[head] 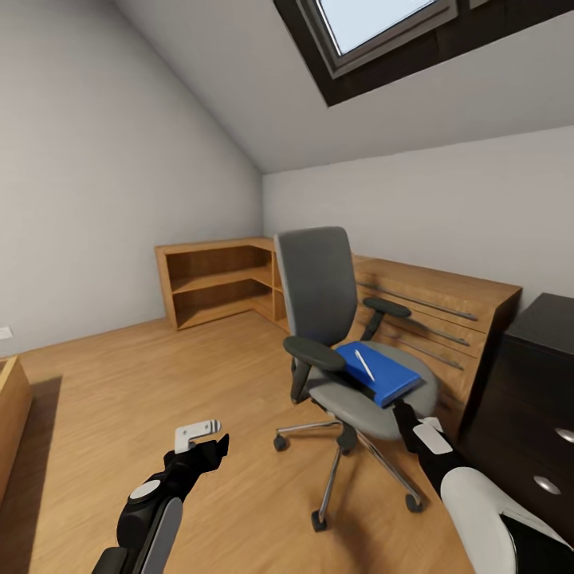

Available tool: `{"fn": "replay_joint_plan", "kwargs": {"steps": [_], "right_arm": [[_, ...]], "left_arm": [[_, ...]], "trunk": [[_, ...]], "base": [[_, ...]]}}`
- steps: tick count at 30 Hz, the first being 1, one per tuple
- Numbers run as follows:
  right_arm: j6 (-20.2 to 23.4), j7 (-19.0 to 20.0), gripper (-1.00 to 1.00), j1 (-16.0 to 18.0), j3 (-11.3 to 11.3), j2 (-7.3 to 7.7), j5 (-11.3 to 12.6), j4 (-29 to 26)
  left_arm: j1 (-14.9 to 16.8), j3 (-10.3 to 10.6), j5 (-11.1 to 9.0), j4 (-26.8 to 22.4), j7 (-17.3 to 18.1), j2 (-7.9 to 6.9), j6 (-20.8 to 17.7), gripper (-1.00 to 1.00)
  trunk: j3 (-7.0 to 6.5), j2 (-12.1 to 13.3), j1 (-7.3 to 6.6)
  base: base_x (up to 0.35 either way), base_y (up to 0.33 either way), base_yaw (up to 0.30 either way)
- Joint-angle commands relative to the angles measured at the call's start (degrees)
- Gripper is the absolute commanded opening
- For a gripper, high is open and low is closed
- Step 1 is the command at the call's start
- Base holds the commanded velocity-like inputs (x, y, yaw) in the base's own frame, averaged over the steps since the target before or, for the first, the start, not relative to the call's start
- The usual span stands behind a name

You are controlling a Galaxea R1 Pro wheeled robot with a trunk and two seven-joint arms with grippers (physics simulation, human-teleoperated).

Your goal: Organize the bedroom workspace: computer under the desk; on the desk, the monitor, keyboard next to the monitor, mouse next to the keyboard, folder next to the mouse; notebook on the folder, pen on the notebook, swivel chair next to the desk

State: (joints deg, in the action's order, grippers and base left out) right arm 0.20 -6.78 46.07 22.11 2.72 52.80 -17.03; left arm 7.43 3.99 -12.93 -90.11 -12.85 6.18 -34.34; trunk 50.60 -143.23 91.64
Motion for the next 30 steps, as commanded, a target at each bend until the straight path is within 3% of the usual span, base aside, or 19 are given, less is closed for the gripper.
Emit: {"fn": "replay_joint_plan", "kwargs": {"steps": [1,12,22,30], "right_arm": [[-0.02,-0.34,1.00,-0.02,0.04,-0.01,0.90,0.94],[-0.03,-0.34,1.00,-0.02,0.04,-0.03,0.90,0.94],[-0.03,-0.34,1.00,-0.02,0.04,-0.03,0.90,0.94],[-0.11,-0.34,1.00,-0.02,0.04,0.01,0.90,0.86]], "left_arm": [[0.04,0.06,-0.60,-0.06,-0.51,0.00,-0.20,1.00],[0.04,0.06,-0.53,-0.02,-0.60,0.01,-0.20,1.00],[0.04,0.06,-0.52,0.11,-0.60,0.06,-0.20,1.00],[0.04,0.06,-0.52,0.20,-0.69,0.02,-0.12,1.00]], "trunk": [[0.07,0.00,0.03],[0.07,0.00,0.03],[0.07,0.00,0.03],[0.07,0.00,0.03]], "base": [[0.322,0.000,0.000],[0.238,0.000,0.000],[-0.147,-0.042,0.000],[0.043,-0.184,0.000]]}}
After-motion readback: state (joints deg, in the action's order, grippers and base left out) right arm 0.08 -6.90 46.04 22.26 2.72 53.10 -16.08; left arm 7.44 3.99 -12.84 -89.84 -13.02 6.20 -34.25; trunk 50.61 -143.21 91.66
